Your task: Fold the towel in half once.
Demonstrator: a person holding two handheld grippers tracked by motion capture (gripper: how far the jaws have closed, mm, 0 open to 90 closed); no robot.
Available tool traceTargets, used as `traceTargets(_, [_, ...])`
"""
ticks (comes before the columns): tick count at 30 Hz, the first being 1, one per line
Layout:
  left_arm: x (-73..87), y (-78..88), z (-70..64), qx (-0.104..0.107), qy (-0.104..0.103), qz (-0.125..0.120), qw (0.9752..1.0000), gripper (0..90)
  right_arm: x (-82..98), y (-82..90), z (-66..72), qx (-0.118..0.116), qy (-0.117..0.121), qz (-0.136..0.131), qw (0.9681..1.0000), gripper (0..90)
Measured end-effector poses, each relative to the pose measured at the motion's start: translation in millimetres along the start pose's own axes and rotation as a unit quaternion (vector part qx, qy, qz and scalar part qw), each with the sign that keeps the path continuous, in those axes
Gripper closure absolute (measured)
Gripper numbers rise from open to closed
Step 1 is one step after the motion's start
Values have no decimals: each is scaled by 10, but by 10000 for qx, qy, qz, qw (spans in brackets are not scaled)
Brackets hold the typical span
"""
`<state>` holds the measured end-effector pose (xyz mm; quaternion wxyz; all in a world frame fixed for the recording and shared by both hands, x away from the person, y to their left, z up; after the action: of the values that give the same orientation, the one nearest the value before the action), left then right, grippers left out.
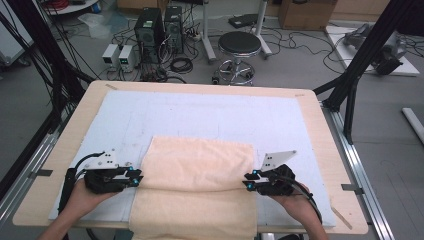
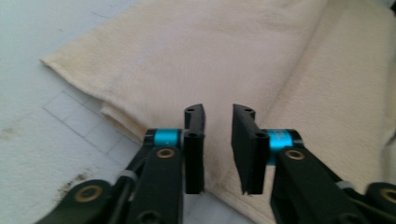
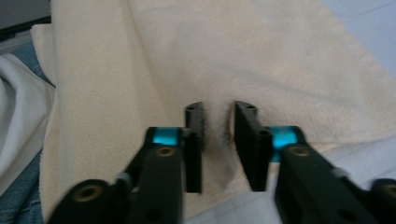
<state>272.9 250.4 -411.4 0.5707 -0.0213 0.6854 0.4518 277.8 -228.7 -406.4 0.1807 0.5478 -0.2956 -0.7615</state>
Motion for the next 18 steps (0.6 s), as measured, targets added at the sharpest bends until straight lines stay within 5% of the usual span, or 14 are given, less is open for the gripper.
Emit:
traceTargets(7, [-166, -48, 122, -193, 84, -126, 9997, 616, -121, 143, -116, 271, 18, -422, 9987, 553])
traceTargets(11, [-256, -228, 193, -398, 195, -104, 9990, 582, -220, 46, -318, 587, 87, -161, 9981, 535])
traceTargets(16, [-325, -508, 337, -646, 192, 64, 9977, 570, -193, -115, -663, 819, -215, 35, 9964, 529])
traceTargets(18, [-332, -619, 426, -690, 410, 74, 9967, 572, -180, -155, -763, 856, -310, 2, 9958, 520])
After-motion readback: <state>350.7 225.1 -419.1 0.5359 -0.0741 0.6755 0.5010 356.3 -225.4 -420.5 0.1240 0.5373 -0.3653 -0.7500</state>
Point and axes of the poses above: each handheld gripper's, and its own axes: y roughly backward along the jaws, x roughly out of its underside, z roughly to its left, the point moved 1 cm from there along -y, roughly forward along the jaws, and after that the axes turned 13 degrees about -x, right-handed, at the moved point
